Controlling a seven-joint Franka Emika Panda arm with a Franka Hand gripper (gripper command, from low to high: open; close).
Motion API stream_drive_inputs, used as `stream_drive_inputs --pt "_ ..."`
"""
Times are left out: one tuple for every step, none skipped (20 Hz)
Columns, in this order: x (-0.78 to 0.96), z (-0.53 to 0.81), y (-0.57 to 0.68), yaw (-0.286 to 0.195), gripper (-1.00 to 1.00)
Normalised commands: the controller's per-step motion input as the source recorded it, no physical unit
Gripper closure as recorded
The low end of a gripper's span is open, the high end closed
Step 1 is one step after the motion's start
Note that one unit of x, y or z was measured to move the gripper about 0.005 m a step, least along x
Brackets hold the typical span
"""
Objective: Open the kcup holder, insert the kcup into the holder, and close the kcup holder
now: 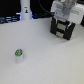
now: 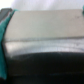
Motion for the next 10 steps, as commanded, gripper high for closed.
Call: stream_drive_inputs --pt "0.97 0.04 -0.29 -0.062 1.0" --pt "0.97 0.02 -0.29 -0.065 1.0" --pt "0.96 0.02 -0.29 -0.067 1.0" --pt "0.97 0.05 -0.3 -0.054 1.0" --pt "0.96 0.04 -0.3 -0.057 1.0" --pt "0.97 0.07 -0.28 -0.059 1.0" --pt "0.9 0.12 -0.25 -0.064 1.0" --pt "0.98 0.14 -0.27 -0.048 1.0" --pt "0.98 0.16 -0.26 -0.042 1.0" --pt "0.98 0.17 -0.26 -0.043 1.0"
